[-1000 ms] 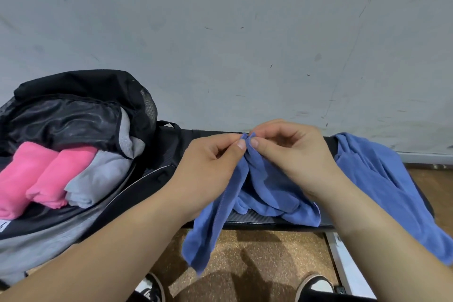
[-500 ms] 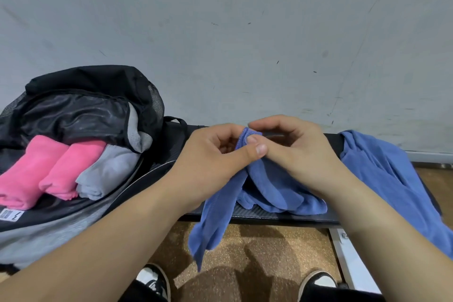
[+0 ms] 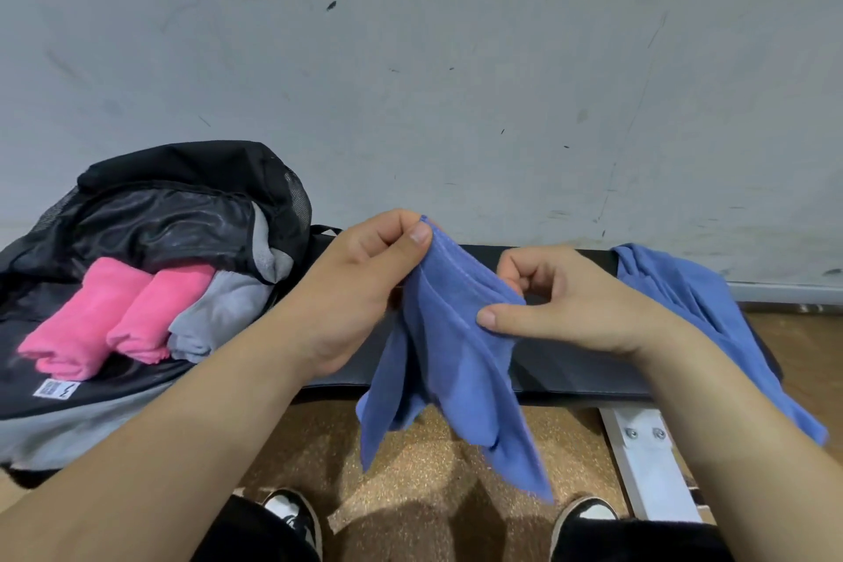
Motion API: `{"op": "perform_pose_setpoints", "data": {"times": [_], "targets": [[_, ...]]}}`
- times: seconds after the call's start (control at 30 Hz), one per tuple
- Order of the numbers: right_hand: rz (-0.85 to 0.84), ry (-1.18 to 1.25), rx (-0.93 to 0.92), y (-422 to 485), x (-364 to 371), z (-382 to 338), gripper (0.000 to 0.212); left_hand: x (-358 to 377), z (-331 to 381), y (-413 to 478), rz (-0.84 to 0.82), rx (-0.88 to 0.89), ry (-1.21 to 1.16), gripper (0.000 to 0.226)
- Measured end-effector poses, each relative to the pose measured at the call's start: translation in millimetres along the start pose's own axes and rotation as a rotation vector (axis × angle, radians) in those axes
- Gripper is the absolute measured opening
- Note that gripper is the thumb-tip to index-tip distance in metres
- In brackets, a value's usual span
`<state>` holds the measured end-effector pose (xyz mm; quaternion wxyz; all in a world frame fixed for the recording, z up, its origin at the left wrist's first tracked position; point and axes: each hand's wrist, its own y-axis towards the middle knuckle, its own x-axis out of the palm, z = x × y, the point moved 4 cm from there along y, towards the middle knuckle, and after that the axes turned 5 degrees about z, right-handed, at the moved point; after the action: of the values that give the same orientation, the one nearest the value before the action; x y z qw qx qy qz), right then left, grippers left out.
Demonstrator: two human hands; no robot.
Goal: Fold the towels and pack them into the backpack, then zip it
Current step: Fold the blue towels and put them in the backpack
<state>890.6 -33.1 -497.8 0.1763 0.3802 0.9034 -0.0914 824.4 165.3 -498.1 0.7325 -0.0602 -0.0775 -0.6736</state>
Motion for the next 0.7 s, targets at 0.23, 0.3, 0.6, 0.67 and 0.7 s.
{"op": "perform_pose_setpoints", "data": {"times": [0.23,0.3,0.6,0.67,0.7], "targets": [[-0.058,-0.369,0.101,-2,4,23,0.022,-23,4,-8,0.269,0.067,0.109,0.027],[-0.082,-0.486,0.132,-1,3,39,0.015,-31,3,-8,0.342,0.079,0.164,0.027],[0.172,-0.044,0.265,-5,-27,78,0.022,-56,-3,5,0.550,0.088,0.389,0.030],[0.270,0.069,0.196,-2,-34,73,0.027,-64,-5,9,0.640,0.100,0.493,0.028],[0.307,0.095,0.167,-1,-37,70,0.028,-68,-7,11,0.669,0.102,0.533,0.028]]}}
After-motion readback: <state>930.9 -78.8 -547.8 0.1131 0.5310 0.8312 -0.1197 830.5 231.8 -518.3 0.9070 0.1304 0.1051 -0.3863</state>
